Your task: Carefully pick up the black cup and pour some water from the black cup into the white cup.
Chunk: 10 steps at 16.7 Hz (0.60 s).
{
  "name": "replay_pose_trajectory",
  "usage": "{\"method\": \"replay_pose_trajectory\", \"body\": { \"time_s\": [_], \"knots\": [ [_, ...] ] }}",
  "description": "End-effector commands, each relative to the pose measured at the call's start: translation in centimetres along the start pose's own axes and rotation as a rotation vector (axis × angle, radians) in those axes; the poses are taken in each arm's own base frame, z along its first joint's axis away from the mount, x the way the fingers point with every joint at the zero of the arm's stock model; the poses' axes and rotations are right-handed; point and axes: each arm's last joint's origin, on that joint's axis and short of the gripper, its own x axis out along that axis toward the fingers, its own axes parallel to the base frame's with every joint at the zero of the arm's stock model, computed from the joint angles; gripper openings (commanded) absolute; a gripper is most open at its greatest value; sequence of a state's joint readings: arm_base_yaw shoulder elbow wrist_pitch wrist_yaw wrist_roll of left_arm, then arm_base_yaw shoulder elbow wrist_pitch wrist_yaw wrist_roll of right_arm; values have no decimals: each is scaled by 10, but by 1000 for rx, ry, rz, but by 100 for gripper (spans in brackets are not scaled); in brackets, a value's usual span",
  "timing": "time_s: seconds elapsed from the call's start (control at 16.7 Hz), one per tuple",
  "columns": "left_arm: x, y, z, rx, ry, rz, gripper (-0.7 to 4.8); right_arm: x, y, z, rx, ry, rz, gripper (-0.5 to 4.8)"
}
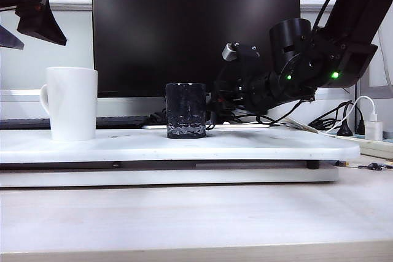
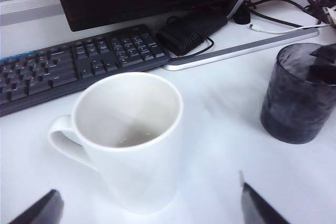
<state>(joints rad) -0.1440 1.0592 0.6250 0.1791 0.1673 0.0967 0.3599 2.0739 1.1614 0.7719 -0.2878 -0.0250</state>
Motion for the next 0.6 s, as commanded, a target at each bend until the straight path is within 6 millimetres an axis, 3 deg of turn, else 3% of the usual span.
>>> {"method": "replay_pose_trajectory", "body": {
  "time_s": [0.06,0.42,0.6],
  "knots": [
    [-1,0,3,3,-15,1,479,0,0,6,-10,-28,-1,9],
    [-1,0,3,3,-15,2,479,-2,1,11,15,-39,3,-2],
    [-1,1,3,3,-14,31,479,-15,9,49,49,-115,28,-2]
  ]
}}
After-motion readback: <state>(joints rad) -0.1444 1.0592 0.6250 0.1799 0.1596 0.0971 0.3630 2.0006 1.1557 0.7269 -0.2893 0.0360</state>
